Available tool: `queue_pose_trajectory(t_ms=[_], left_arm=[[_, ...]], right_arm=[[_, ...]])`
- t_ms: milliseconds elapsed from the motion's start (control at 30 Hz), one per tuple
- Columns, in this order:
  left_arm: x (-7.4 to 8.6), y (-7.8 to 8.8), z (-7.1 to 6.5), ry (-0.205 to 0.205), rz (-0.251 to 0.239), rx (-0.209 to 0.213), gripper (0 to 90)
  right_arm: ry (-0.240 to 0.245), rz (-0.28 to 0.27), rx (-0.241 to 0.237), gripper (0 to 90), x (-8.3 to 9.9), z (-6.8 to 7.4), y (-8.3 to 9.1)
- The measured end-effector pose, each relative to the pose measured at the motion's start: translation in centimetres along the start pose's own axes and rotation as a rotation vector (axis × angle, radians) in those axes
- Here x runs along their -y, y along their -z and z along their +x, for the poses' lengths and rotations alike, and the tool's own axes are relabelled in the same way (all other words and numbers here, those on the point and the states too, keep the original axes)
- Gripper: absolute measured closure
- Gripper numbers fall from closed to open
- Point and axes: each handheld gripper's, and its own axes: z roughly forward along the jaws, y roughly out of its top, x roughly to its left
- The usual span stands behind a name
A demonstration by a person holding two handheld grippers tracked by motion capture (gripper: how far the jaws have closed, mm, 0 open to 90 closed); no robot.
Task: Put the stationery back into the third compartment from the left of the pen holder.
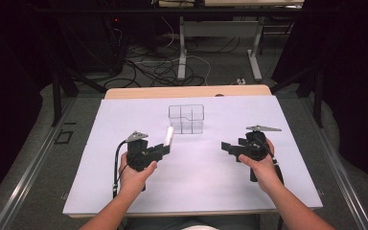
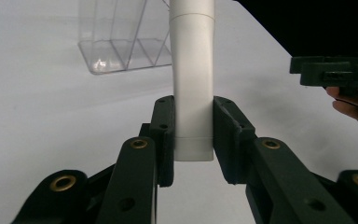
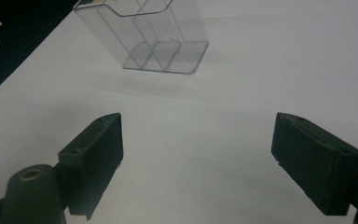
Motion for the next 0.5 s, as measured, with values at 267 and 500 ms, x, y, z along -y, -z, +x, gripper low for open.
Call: queue_pose_trajectory(t_ms=[267, 500], left_arm=[[0.7, -0.9, -0.9, -0.037, 0.026, 0.013, 71.5], [0.9, -1.3, -1.0, -0.048, 0.038, 0.015, 71.5]], right_arm=[[-0.08, 0.009, -0.146, 19.9, -0.2, 2.9, -2.2], [-0.18, 0.017, -0.252, 23.1, -0.7, 4.8, -3.8]])
